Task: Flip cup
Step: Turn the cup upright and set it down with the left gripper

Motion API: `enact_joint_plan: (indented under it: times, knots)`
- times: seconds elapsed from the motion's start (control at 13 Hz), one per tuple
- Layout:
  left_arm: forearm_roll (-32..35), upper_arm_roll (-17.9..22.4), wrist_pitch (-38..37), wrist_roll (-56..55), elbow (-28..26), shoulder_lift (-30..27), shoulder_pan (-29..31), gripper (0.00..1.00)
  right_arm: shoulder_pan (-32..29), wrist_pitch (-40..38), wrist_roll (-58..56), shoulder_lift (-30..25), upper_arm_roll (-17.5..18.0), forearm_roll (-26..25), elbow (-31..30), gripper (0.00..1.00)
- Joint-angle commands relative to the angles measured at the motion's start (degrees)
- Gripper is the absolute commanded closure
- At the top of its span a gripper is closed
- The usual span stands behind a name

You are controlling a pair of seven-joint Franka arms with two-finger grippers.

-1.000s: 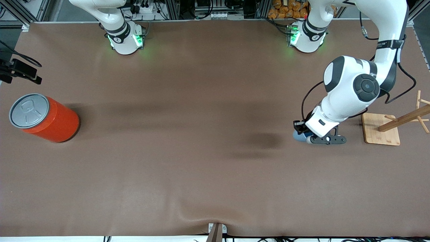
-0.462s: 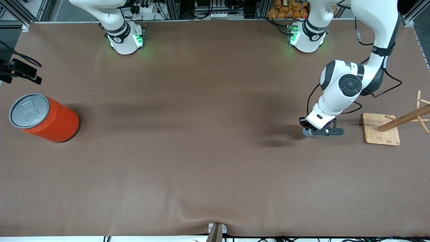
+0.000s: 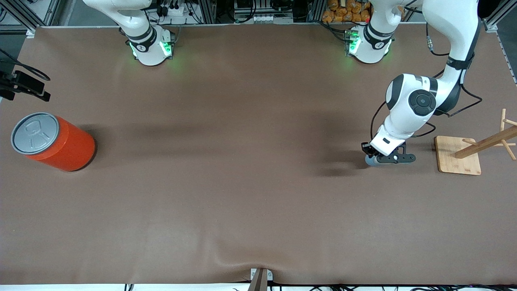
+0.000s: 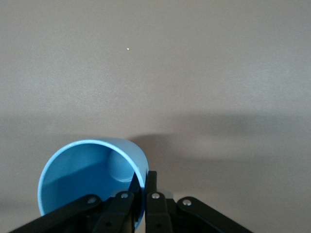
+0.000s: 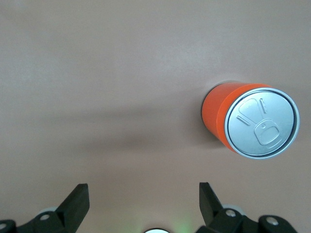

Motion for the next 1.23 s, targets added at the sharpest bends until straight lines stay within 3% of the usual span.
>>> enact_joint_plan:
  times: [0.0, 0.08, 0.31, 0.54, 0.77, 1.15]
  knots:
    - [1.9, -0.3, 1.4, -2.5, -0.5, -0.1, 0.6, 0.37, -0.5, -0.1, 0.5, -0.1, 0.7, -0.7, 0.3, 0.00]
    - [1.9, -0.3, 1.4, -2.9, -0.3, -0.1, 0.6, 0.00, -0.6, -0.1, 0.5, -0.1, 0.7, -0.7, 0.3, 0.00]
    - [1.9, -0.5, 0.9, -4.4, 0.5, -0.6, 0.5, 0.00, -0.6, -0.1, 0.5, -0.1, 0.6, -0.7, 0.3, 0.00]
    - [1.9, -0.9, -8.7, -5.2, 5.5, -2.6, 0.5, 0.00, -0.6, -0.1, 0.5, -0.1, 0.7, -0.7, 0.3, 0.00]
    - [1.8, -1.0, -24.3, -4.9, 16.4, -3.7, 0.5, 0.00, -0.6, -0.1, 0.5, -0.1, 0.6, -0.7, 0.3, 0.00]
    - [1.0, -0.4, -41.8, -4.2, 34.9, -3.7, 1.2, 0.00, -0.6, -0.1, 0.5, -0.1, 0.6, -0.7, 0.3, 0.00]
